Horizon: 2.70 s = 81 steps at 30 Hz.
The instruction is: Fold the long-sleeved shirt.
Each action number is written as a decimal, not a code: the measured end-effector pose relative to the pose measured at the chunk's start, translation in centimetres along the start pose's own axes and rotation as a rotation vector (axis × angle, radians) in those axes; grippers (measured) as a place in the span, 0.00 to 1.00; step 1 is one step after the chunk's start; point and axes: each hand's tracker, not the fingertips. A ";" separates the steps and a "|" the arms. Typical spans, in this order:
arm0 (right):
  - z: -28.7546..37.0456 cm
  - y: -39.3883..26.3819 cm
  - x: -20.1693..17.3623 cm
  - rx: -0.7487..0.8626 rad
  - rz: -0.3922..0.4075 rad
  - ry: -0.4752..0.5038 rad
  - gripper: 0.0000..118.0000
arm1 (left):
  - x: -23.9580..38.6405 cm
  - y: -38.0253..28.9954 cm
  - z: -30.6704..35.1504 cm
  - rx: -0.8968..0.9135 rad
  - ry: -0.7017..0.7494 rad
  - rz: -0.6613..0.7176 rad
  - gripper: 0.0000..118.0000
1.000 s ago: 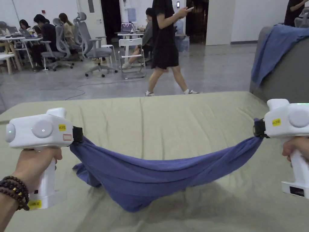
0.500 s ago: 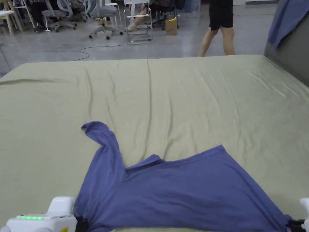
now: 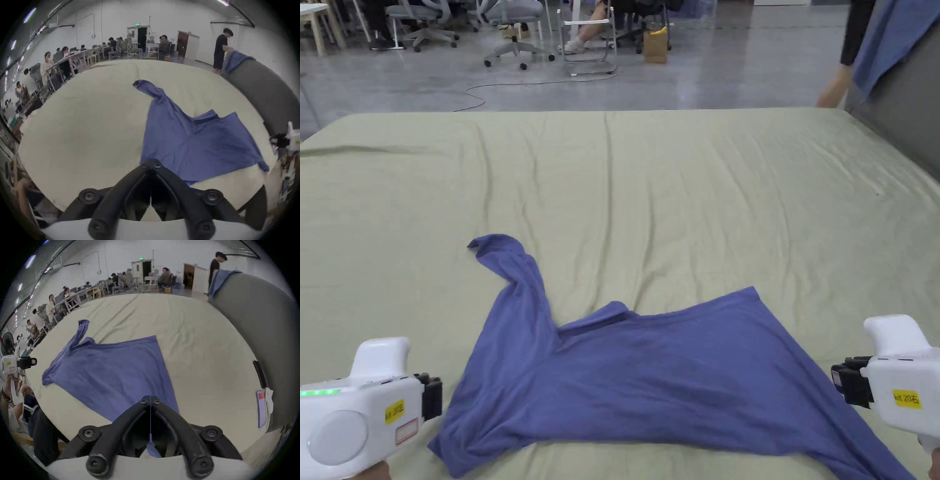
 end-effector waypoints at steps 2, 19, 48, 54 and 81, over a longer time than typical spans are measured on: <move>-0.2 -0.1 -0.7 0.002 0.015 0.010 0.00 | -0.1 -0.8 0.2 -0.004 -0.007 0.063 0.57; -8.4 10.2 -3.5 -0.054 0.150 0.018 0.00 | 0.7 -3.2 -5.5 -0.142 -0.034 -0.006 0.12; -9.6 22.4 -0.2 -0.049 0.135 -0.040 0.00 | 1.2 13.1 -3.8 0.077 -0.015 -0.040 0.12; 8.3 30.4 3.3 0.302 0.072 -0.017 0.00 | 6.1 28.1 2.6 0.346 -0.012 -0.165 0.12; 13.9 47.7 6.8 0.603 -0.106 -0.199 0.00 | 11.6 48.5 5.7 0.511 0.057 -0.037 0.12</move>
